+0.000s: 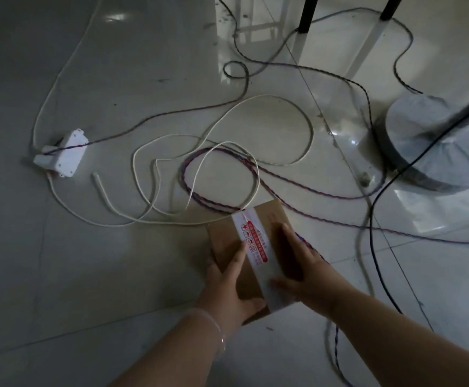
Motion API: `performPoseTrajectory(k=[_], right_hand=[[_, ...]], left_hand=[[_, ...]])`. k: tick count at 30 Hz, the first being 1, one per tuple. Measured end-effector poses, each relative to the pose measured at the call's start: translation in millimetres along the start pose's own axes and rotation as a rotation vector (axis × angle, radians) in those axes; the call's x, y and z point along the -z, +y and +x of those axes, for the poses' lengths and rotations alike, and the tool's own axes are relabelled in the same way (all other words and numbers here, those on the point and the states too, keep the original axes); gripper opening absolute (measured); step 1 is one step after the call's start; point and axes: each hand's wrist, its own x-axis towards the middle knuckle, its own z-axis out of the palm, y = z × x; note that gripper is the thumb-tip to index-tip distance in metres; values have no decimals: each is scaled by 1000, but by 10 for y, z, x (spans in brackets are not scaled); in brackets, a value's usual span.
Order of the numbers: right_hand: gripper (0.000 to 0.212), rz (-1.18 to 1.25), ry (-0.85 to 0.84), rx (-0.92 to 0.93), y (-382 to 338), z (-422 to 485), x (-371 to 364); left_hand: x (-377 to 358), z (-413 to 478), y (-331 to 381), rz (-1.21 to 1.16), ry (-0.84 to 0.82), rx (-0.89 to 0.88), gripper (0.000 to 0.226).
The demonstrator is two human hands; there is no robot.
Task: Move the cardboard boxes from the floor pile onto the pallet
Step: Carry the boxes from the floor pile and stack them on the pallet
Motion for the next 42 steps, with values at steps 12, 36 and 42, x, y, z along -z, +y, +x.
performPoseTrajectory(k=[12, 36, 42], right_hand=[[103, 107, 99, 308, -1921, -1204, 998], [111, -164, -223, 882, -6565, -6388, 1396], [112, -242, -379, 1116, -7252, -7320, -44]], left_hand=[[1710, -1669, 912, -62, 250, -220, 110], [3800, -8650, 1726, -280, 964, -133, 101], [3723, -10005, 551, -209, 1143, 56, 100]])
